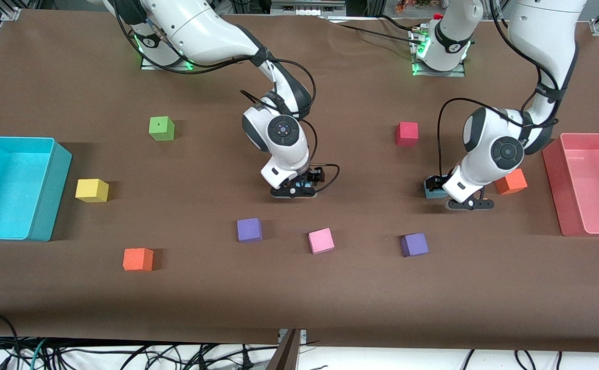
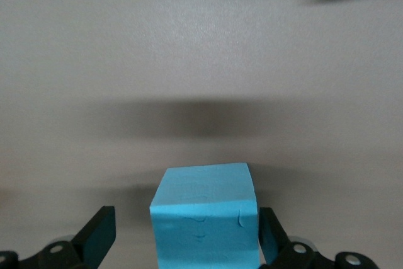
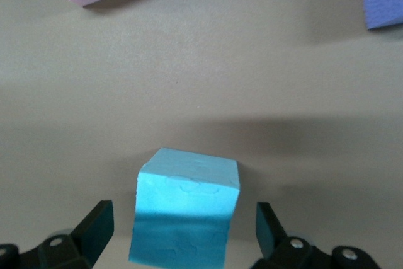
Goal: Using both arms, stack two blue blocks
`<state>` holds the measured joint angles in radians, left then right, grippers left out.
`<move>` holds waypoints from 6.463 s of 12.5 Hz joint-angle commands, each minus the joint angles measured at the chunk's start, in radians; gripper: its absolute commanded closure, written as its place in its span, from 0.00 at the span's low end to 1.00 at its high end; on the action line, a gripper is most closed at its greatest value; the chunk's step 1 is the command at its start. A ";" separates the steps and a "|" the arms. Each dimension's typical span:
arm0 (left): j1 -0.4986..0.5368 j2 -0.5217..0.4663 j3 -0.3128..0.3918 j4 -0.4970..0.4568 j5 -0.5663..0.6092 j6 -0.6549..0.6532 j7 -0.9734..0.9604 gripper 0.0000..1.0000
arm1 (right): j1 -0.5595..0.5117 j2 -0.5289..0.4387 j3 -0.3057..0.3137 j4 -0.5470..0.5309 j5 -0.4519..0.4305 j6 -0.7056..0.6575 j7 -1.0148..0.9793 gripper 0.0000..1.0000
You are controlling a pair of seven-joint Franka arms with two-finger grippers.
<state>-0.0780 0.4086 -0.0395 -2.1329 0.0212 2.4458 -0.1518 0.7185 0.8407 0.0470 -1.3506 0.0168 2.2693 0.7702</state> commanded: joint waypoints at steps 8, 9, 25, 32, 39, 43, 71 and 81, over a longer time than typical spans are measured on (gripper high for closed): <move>-0.019 -0.063 -0.008 0.002 -0.029 -0.026 0.028 1.00 | -0.093 -0.202 -0.063 -0.073 0.376 -0.228 -0.651 0.00; -0.052 -0.098 -0.011 0.011 -0.029 -0.071 0.020 1.00 | -0.084 -0.230 -0.090 -0.126 0.496 -0.197 -0.763 0.00; -0.457 0.179 -0.106 0.593 -0.115 -0.193 -0.509 1.00 | -0.024 -0.192 -0.096 -0.564 1.968 0.316 -2.819 0.00; -0.496 0.228 -0.076 0.594 -0.109 -0.105 -0.508 1.00 | -0.025 -0.164 -0.096 -0.556 1.976 0.279 -2.918 0.01; -0.511 0.226 -0.074 0.597 -0.107 -0.106 -0.509 1.00 | -0.028 -0.144 -0.096 -0.541 2.000 0.234 -2.984 0.01; -0.513 0.223 -0.074 0.597 -0.107 -0.114 -0.511 1.00 | -0.028 -0.144 -0.095 -0.541 2.008 0.233 -2.985 0.01; -0.577 0.285 -0.045 0.626 -0.087 -0.126 -0.585 0.02 | -0.033 -0.137 -0.098 -0.524 2.000 0.197 -2.994 0.01; -0.418 0.011 -0.057 0.604 -0.090 -0.517 -0.569 0.00 | -0.045 -0.351 -0.105 -0.783 1.933 0.202 -2.891 0.01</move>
<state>-0.5491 0.4897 -0.0799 -1.4985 -0.0827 1.9924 -0.7218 0.6909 0.5919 -0.0628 -2.0382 1.9925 2.4813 -2.1879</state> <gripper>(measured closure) 0.000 0.004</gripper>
